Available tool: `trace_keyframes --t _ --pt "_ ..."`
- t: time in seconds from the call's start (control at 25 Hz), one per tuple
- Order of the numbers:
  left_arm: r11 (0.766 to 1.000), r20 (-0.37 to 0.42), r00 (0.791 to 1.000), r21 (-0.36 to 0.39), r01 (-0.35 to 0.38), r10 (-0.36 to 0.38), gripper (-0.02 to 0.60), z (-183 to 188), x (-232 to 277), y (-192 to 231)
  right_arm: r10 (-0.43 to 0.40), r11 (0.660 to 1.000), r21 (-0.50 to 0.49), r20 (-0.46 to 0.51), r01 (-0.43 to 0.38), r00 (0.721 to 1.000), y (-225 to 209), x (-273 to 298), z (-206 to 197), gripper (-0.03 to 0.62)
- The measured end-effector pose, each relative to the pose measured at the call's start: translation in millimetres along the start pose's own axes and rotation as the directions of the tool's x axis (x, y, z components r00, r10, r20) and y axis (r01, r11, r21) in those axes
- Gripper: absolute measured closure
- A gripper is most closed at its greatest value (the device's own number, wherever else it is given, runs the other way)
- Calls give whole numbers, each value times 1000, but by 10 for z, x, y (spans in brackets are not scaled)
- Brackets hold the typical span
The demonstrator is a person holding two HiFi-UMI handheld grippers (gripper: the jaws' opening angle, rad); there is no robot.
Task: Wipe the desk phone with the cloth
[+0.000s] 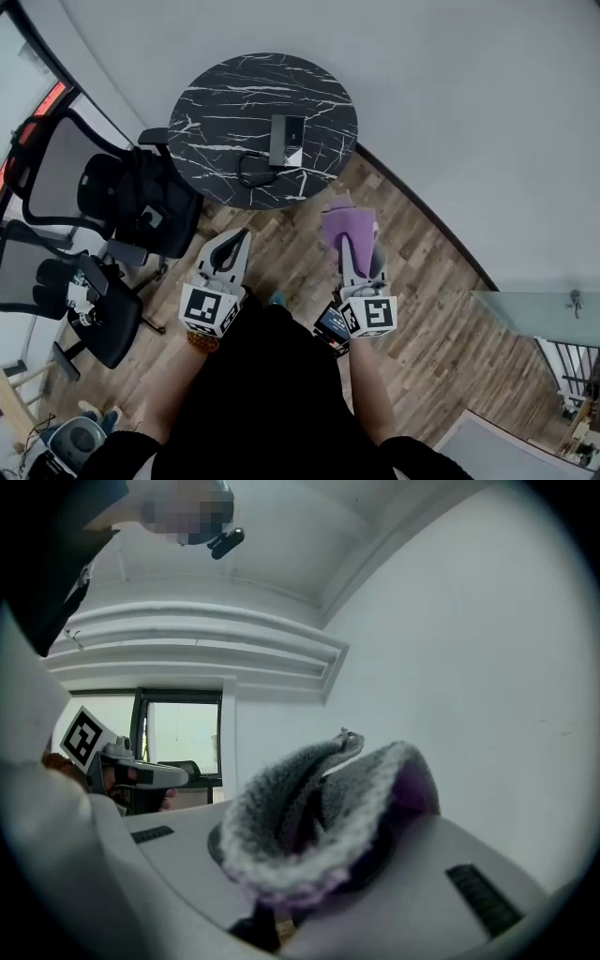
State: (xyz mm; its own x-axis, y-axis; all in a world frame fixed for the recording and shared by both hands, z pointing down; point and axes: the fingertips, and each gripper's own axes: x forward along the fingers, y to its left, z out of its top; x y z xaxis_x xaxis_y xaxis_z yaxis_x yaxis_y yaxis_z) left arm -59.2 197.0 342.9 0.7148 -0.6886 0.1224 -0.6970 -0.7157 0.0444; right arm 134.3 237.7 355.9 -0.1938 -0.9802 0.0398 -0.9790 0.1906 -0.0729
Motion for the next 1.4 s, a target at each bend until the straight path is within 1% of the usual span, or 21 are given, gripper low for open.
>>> trace_keyframes --t 0.08,0.2,0.44,0.56,0.64,0.72,0.8,0.92,1.08,1.24,1.32,1.4 --pt "1000 -16 1000 16 -6 6 569 -50 98 64 13 1000 6 -1 -13 1000 -72 135 -18 530" --pt "1000 -33 999 14 -17 18 569 -112 239 186 28 999 18 -25 -27 999 -166 335 -78 530" --pt "1000 -23 1000 -15 -5 5 569 -219 686 419 40 999 1 -122 -41 992 -391 785 -202 530" --pt "999 -14 1000 -42 0 0 569 -255 1047 572 46 999 -20 -182 -51 982 -575 1085 -212 530" --pt "998 -4 1000 -57 7 -7 569 -231 1307 668 64 997 -28 -228 -72 972 -708 1307 -177 530" --pt "999 4 1000 -49 14 -14 569 -191 1533 768 81 995 -35 -258 -93 963 -841 1530 -127 530" --pt "999 5 1000 -45 7 -7 569 -173 1745 922 84 993 -52 -277 -103 957 -986 1797 -83 530" --pt "997 -1 1000 -71 -19 19 569 -182 1965 1191 94 991 -66 -297 -119 950 -1126 2219 -16 530" --pt "996 -21 999 -84 -31 29 569 -234 2156 1484 134 979 -101 -324 -175 937 -1110 2791 22 530" --pt "993 -15 999 -111 -32 31 569 -330 2294 1737 183 970 -92 -342 -226 922 -971 3218 13 530" --pt "992 -14 1000 -120 -26 24 569 -406 2420 1815 188 956 -143 -373 -257 909 -934 3352 13 530" --pt "992 -8 1000 -128 -21 20 569 -435 2542 1843 178 929 -223 -429 -294 886 -920 3422 -18 528"
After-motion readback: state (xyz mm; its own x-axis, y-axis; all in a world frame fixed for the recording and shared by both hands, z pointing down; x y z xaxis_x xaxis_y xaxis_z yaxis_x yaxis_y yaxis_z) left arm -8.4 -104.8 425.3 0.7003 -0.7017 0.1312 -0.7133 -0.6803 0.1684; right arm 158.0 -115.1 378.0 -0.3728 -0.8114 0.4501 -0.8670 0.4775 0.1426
